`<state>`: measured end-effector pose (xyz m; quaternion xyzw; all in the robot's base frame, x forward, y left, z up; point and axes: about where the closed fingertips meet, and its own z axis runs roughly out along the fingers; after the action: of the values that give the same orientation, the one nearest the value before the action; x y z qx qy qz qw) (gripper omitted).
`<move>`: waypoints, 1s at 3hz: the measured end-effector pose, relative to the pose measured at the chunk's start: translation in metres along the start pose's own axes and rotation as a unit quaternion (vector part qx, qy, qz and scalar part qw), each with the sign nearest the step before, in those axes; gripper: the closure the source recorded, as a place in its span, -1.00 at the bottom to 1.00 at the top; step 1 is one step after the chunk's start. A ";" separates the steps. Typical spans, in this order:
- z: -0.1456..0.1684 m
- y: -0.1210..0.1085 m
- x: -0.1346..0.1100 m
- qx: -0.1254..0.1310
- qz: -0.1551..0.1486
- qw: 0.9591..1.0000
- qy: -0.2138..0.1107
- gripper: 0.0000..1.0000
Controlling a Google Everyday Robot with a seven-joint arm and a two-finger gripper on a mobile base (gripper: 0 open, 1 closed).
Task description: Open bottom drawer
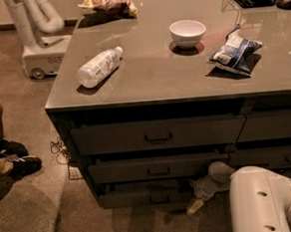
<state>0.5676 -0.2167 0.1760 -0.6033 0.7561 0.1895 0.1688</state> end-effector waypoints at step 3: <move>0.003 0.013 0.005 -0.004 0.011 1.000 -0.002 0.77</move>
Offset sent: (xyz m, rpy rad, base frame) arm -0.0839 0.0125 0.0190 -0.0072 0.0438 0.0114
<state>0.5541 -0.2167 0.1719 -0.5952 0.7614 0.1960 0.1658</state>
